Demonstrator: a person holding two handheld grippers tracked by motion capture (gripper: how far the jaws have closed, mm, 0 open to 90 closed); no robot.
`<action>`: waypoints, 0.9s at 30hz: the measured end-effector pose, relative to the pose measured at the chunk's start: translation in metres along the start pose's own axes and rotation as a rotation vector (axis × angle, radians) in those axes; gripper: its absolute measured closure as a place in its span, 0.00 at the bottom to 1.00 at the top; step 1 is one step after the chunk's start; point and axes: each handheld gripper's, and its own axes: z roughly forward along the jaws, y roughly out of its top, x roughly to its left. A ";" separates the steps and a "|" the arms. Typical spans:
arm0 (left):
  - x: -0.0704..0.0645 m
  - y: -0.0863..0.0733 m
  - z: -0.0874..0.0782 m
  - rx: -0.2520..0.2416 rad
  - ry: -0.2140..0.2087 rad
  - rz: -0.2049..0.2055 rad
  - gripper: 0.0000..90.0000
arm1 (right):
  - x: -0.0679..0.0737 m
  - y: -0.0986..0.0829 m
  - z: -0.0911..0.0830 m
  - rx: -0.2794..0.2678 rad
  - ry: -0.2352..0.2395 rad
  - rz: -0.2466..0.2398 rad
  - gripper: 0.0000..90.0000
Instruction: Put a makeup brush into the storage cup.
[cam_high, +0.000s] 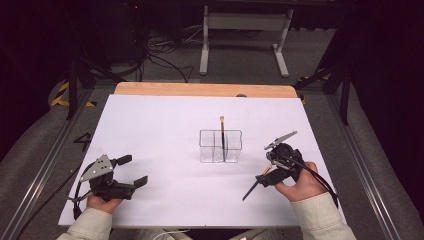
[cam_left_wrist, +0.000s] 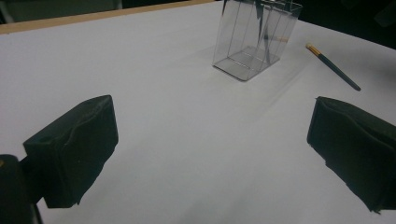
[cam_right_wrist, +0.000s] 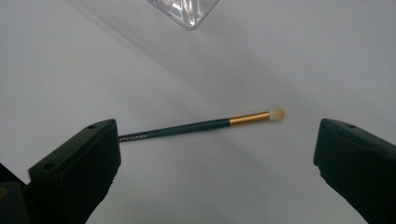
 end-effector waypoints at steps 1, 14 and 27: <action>0.000 0.000 0.000 0.000 0.000 0.000 0.03 | 0.000 0.000 0.001 0.008 -0.002 0.000 0.01; 0.000 0.000 0.000 0.000 -0.002 0.007 0.03 | 0.001 -0.004 0.016 0.077 0.043 0.004 0.00; 0.000 0.000 0.000 -0.002 -0.004 0.003 0.03 | -0.003 -0.005 0.034 0.166 0.120 0.033 0.00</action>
